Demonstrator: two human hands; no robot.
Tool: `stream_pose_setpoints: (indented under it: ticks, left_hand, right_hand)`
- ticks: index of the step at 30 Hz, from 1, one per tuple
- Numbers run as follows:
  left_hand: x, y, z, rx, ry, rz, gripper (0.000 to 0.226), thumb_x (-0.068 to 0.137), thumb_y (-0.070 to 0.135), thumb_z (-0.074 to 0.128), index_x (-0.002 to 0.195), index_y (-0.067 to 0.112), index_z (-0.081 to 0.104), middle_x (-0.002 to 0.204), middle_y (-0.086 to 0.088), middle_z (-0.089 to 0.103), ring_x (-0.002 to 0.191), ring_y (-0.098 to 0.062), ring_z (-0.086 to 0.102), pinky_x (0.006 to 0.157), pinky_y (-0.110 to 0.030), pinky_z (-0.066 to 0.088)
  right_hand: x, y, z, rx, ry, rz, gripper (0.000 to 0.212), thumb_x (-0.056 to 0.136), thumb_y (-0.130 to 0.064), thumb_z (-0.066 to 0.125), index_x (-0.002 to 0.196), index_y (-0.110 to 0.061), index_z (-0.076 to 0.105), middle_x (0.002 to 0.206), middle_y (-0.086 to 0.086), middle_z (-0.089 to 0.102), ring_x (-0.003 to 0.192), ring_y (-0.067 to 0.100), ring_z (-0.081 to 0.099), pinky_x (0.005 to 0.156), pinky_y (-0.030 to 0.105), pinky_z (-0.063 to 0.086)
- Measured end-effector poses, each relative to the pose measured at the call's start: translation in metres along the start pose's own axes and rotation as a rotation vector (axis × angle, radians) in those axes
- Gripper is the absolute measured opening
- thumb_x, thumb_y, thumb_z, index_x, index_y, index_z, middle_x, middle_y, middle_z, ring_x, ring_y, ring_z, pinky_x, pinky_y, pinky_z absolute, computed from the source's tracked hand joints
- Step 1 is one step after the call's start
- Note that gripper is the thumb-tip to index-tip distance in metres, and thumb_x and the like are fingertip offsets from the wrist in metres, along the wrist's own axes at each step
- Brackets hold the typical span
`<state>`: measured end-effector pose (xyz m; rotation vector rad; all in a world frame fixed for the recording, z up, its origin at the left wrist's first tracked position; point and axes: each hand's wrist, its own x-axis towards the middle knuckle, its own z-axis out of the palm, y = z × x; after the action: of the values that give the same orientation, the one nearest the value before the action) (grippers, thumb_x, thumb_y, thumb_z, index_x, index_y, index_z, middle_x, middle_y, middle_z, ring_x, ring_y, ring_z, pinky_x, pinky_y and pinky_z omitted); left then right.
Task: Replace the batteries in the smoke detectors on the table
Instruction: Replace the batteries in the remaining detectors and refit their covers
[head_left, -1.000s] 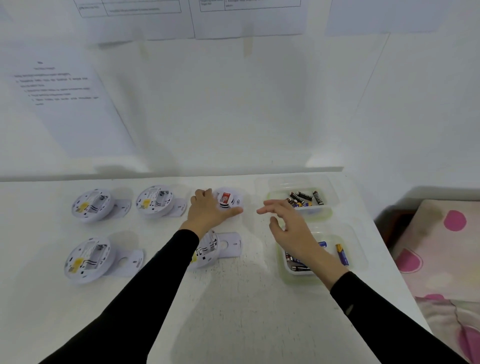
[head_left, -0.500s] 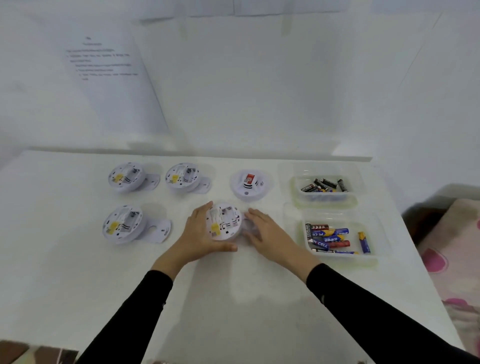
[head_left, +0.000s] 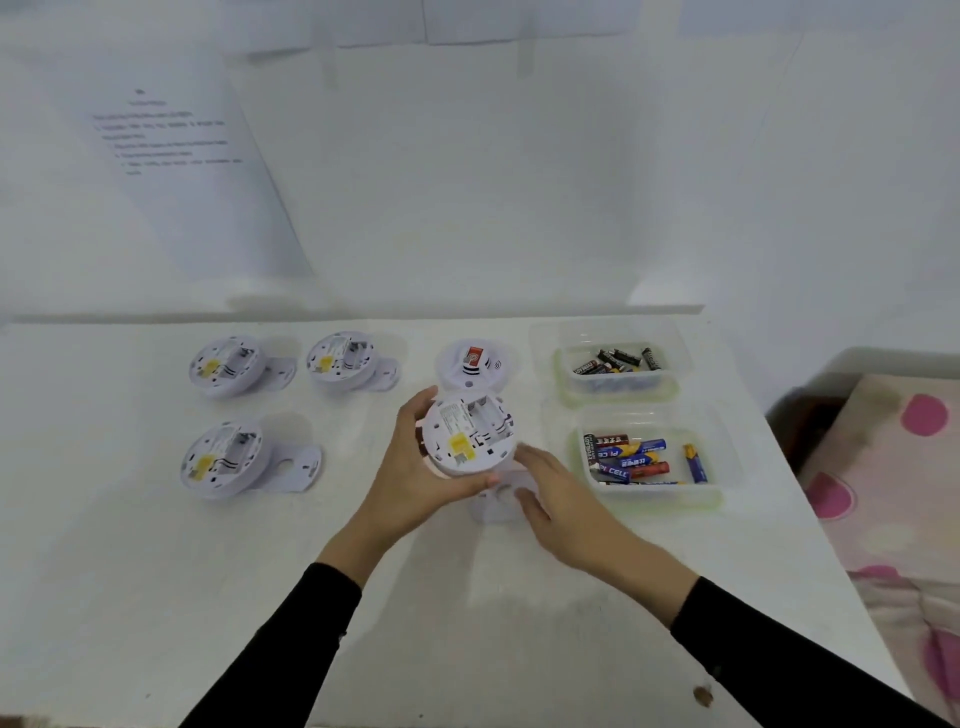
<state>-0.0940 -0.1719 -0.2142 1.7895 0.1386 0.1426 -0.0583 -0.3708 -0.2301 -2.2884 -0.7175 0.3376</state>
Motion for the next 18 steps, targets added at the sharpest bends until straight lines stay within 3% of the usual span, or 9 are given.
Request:
stream_pose_setpoints:
  ticks: [3,5,7,9,11,14,16,18]
  left_hand:
    - [0.007,0.020,0.000,-0.060,-0.145,-0.030,0.100,0.049,0.026,0.098,0.127,0.032,0.035,0.134,0.002,0.052,0.116,-0.003,0.059,0.089,-0.024,0.054]
    - [0.014,0.031,-0.002,-0.153,-0.255,-0.039,0.100,0.044,0.032,0.096,0.128,0.027,0.041,0.132,-0.001,0.057,0.119,-0.013,0.060,0.091,-0.029,0.054]
    - [0.022,0.039,-0.002,-0.302,-0.360,-0.055,0.101,0.049,0.035,0.096,0.135,0.021,0.044,0.135,-0.004,0.059,0.124,-0.023,0.058,0.093,-0.032,0.053]
    - [0.029,0.047,0.004,-0.517,-0.434,-0.079,0.105,0.058,0.040,0.093,0.143,0.012,0.039,0.143,-0.013,0.053,0.132,-0.031,0.051,0.105,-0.040,0.047]
    - [0.033,0.056,0.013,-0.808,-0.464,-0.153,0.103,0.062,0.041,0.090,0.146,0.011,0.039,0.149,-0.018,0.045,0.136,-0.039,0.044,0.110,-0.050,0.040]
    - [0.038,0.064,0.028,-1.109,-0.450,-0.238,0.091,0.061,0.042,0.087,0.139,0.009,0.051,0.145,-0.024,0.048,0.128,-0.049,0.049,0.100,-0.061,0.045]
    - [0.040,0.069,0.037,-1.214,-0.450,-0.272,0.083,0.066,0.045,0.081,0.134,0.004,0.057,0.140,-0.026,0.052,0.121,-0.049,0.054,0.095,-0.061,0.049]
    - [0.045,0.073,0.044,-1.267,-0.444,-0.313,0.079,0.074,0.050,0.068,0.136,0.003,0.055,0.138,-0.024,0.054,0.115,-0.047,0.058,0.089,-0.055,0.054]
  right_hand:
    - [0.004,-0.025,-0.038,0.492,0.172,0.233,0.040,0.104,-0.024,0.039,0.143,-0.017,0.042,0.142,-0.005,0.049,0.129,0.010,0.046,0.107,0.024,0.037]
    - [0.010,-0.035,-0.062,0.895,0.132,0.354,0.035,0.103,-0.031,0.041,0.134,-0.019,0.052,0.127,-0.001,0.063,0.111,0.015,0.063,0.093,0.031,0.053]
    - [0.011,-0.038,-0.077,1.106,0.094,0.393,0.031,0.101,-0.030,0.046,0.124,-0.014,0.059,0.114,0.004,0.069,0.093,0.018,0.068,0.077,0.032,0.057]
    - [0.010,-0.037,-0.084,1.201,0.115,0.370,0.028,0.099,-0.027,0.051,0.120,-0.010,0.061,0.111,0.008,0.067,0.088,0.021,0.066,0.073,0.031,0.057]
    - [0.012,-0.030,-0.091,1.151,0.209,0.321,0.024,0.099,-0.023,0.052,0.117,-0.010,0.061,0.114,0.009,0.065,0.090,0.021,0.063,0.076,0.030,0.057]
    - [0.030,-0.007,-0.109,0.839,0.411,0.268,0.017,0.099,-0.017,0.052,0.113,-0.014,0.062,0.114,0.010,0.065,0.091,0.018,0.064,0.083,0.027,0.056]
    - [0.047,0.014,-0.122,0.614,0.451,0.257,0.017,0.098,-0.016,0.054,0.112,-0.018,0.064,0.109,0.005,0.067,0.099,0.019,0.064,0.092,0.030,0.053]
    - [0.066,0.034,-0.133,0.400,0.386,0.255,0.020,0.096,-0.014,0.055,0.113,-0.017,0.067,0.110,0.001,0.067,0.105,0.018,0.063,0.096,0.029,0.049]
